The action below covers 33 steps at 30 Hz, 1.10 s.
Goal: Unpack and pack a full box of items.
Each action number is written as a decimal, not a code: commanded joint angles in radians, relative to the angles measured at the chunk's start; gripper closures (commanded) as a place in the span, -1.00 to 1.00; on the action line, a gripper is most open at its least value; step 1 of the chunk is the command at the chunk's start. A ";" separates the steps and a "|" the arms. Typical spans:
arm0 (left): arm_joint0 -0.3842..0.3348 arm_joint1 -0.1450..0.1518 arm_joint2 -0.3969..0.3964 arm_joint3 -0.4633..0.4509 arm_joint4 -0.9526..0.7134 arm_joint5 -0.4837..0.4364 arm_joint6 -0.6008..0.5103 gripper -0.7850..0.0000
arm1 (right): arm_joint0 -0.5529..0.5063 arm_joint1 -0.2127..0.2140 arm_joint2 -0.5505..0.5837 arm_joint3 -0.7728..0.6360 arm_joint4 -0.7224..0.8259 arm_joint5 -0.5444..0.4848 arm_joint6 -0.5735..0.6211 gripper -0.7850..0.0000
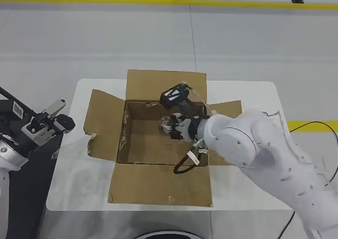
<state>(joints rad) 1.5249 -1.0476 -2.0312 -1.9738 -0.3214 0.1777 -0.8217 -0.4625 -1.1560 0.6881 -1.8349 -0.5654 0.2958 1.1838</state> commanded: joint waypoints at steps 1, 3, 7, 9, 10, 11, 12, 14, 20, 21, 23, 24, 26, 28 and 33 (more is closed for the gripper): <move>0.000 0.000 0.000 0.000 0.000 0.000 0.000 -1.00 | 0.082 -0.042 -0.093 0.120 0.003 0.015 0.006 1.00; 0.000 0.000 0.000 0.000 0.000 0.000 0.000 -1.00 | 0.141 -0.086 -0.167 0.207 0.023 0.011 0.004 1.00; 0.000 0.000 0.000 0.000 0.000 0.000 0.000 -1.00 | 0.226 -0.175 -0.291 0.401 0.039 0.017 0.011 1.00; 0.000 0.000 0.000 0.000 0.000 0.000 0.000 -1.00 | 0.250 -0.218 -0.337 0.488 0.046 0.013 0.011 1.00; 0.000 0.000 0.000 0.000 0.000 0.000 0.000 -1.00 | 0.257 -0.238 -0.357 0.524 0.049 0.015 0.012 1.00; 0.000 0.000 0.000 0.000 0.000 0.000 0.000 -1.00 | 0.263 -0.258 -0.376 0.558 0.051 0.012 0.013 1.00; 0.000 0.000 0.000 0.000 0.000 0.000 0.000 -1.00 | 0.268 -0.276 -0.394 0.597 0.045 0.018 0.016 1.00; 0.000 0.000 0.000 0.000 0.000 0.000 0.000 -1.00 | 0.270 -0.314 -0.426 0.659 0.038 0.026 0.014 1.00; 0.000 0.000 0.000 0.000 0.000 0.000 0.000 -1.00 | 0.265 -0.417 -0.485 0.854 0.028 0.033 0.008 1.00; 0.000 0.000 0.000 0.000 0.000 0.000 0.000 -1.00 | 0.263 -0.433 -0.490 0.882 0.028 0.029 0.006 1.00; 0.000 0.000 0.000 0.000 0.000 0.000 0.000 -1.00 | 0.260 -0.461 -0.491 0.937 0.041 0.011 -0.001 1.00; 0.000 0.000 0.000 0.000 0.000 0.000 0.000 -1.00 | 0.261 -0.474 -0.491 0.962 0.044 0.002 -0.005 1.00; 0.000 0.000 0.000 0.000 0.000 0.000 0.000 -1.00 | 0.261 -0.495 -0.489 1.003 0.049 -0.014 -0.011 0.96; 0.000 0.000 0.000 0.000 0.000 0.000 0.000 -1.00 | 0.261 -0.514 -0.485 1.036 0.054 -0.030 -0.013 0.54; 0.000 0.000 0.000 0.000 0.000 0.000 0.000 -1.00 | 0.263 -0.548 -0.478 1.095 0.051 -0.058 -0.013 0.29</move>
<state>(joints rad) 1.5249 -1.0476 -2.0312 -1.9738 -0.3214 0.1777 -0.8217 -0.1996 -1.6985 0.2083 -0.7503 -0.5129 0.2420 1.1710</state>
